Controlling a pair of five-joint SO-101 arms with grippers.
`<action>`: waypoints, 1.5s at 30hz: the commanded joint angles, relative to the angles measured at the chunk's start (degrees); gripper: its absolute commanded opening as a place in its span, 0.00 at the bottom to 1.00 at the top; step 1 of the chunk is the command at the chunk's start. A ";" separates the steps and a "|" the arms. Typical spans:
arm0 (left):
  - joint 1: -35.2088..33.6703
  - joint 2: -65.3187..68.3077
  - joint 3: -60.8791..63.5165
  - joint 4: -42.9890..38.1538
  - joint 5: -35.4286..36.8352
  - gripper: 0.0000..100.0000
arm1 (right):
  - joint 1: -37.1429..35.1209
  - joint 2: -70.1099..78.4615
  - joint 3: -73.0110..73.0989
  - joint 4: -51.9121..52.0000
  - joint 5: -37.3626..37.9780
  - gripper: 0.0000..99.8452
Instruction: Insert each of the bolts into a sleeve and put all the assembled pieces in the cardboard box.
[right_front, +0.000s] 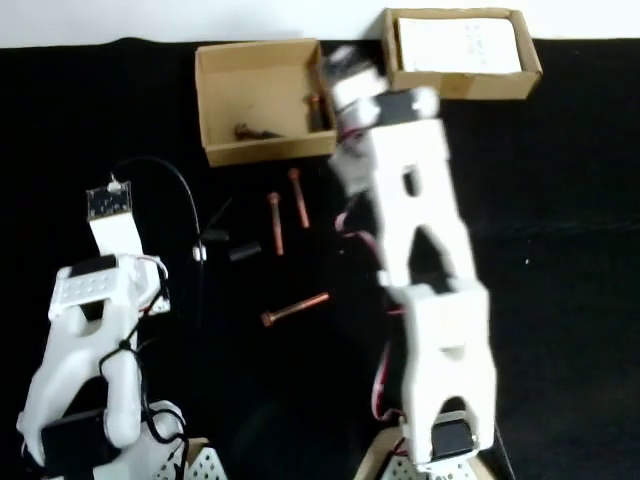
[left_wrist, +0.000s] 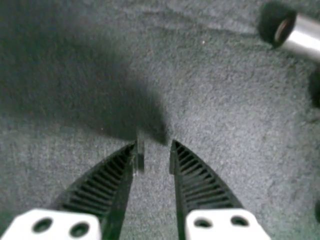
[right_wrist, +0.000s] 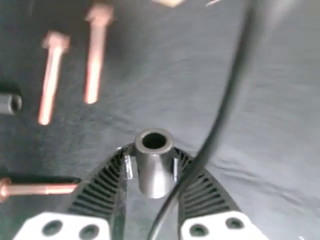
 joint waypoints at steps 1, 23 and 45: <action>2.42 0.57 -8.04 5.45 -0.35 0.11 | 4.35 -19.82 10.59 0.48 -0.62 0.01; 30.81 47.43 -82.15 37.71 15.30 0.20 | 6.90 -79.08 127.69 -58.15 -11.69 0.01; 31.08 69.76 -111.16 46.24 17.32 0.20 | 6.90 -79.08 138.68 -73.19 -18.11 0.01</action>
